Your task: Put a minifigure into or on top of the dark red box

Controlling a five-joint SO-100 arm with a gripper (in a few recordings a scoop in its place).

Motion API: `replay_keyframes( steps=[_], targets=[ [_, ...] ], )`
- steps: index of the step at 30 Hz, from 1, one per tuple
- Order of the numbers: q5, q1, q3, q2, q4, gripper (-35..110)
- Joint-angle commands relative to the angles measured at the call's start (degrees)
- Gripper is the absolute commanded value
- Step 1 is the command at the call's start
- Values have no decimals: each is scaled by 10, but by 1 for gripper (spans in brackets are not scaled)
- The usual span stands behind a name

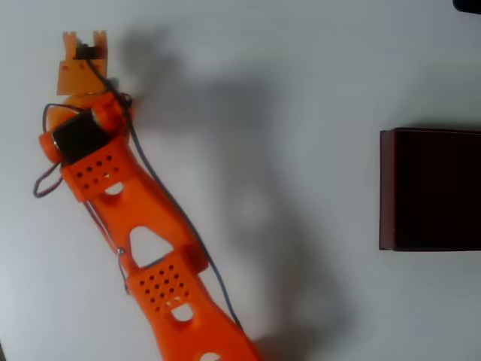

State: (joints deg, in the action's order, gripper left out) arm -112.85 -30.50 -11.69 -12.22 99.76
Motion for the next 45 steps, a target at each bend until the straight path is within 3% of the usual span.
replay_keyframes(
  steps=[1,15,22,31,39,45],
  targets=[
    [-5,-12,-17,2,-4,18],
    [-7,-15,-18,12,-9,1],
    [19,-8,-17,-3,16,1],
    [355,94,58,-174,44,1],
    [600,237,416,-514,42,1],
    [747,429,682,-786,20,1]
  ],
)
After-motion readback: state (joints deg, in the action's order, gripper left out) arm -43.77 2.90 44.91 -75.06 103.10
